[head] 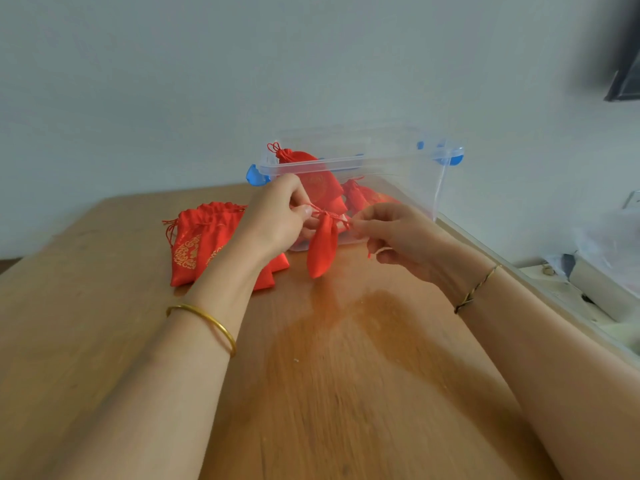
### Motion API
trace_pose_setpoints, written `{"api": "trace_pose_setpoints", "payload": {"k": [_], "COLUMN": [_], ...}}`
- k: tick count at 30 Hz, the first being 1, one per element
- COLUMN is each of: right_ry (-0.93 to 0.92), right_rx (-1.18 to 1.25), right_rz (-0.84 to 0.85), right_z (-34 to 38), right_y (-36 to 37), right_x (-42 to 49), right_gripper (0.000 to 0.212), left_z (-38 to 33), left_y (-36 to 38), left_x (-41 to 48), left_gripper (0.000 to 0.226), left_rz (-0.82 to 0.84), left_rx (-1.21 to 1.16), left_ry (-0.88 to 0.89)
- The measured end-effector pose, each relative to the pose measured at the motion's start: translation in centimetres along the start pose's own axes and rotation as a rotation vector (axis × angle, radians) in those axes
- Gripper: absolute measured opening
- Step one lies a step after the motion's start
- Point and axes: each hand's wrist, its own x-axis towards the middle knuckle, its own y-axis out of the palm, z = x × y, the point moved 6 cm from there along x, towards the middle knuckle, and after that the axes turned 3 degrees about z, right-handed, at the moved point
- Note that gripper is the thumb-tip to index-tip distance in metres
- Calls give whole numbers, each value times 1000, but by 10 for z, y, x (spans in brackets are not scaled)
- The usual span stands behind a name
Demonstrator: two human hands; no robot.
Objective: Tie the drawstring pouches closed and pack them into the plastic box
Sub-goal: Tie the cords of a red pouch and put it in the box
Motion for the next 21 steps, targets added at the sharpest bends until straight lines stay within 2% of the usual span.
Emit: {"api": "trace_pose_setpoints", "payload": {"k": [1, 3, 5, 7, 10, 13, 16, 18, 21], "right_ry": [5, 16, -13, -60, -109, -146, -217, -238, -197], "right_rx": [1, -17, -87, -160, -183, -162, -286, -407, -616], "right_rz": [30, 117, 179, 163, 79, 12, -156, -281, -405], "right_z": [0, -1, 1, 7, 19, 47, 84, 107, 122], "right_y": [1, 3, 11, 15, 9, -5, -27, -43, -62], "right_x": [-2, -4, -7, -8, -7, -5, 13, 34, 67], "right_gripper": [8, 27, 22, 4, 19, 27, 16, 12, 24], "left_z": [2, 5, 8, 8, 11, 24, 47, 65, 84], "left_y": [-2, -7, -7, -5, -13, -29, -47, -53, -56], "left_x": [2, 5, 6, 6, 5, 2, 3, 4, -3], "left_gripper": [12, 19, 21, 20, 15, 15, 13, 30, 51], "left_rz": [-14, -45, -46, -37, -42, -47, -168, -224, -220], "left_rx": [-28, -75, -130, -188, -208, 13, 397, 607, 689], "left_ry": [1, -6, -30, -59, -90, -149, -193, -293, -486]}}
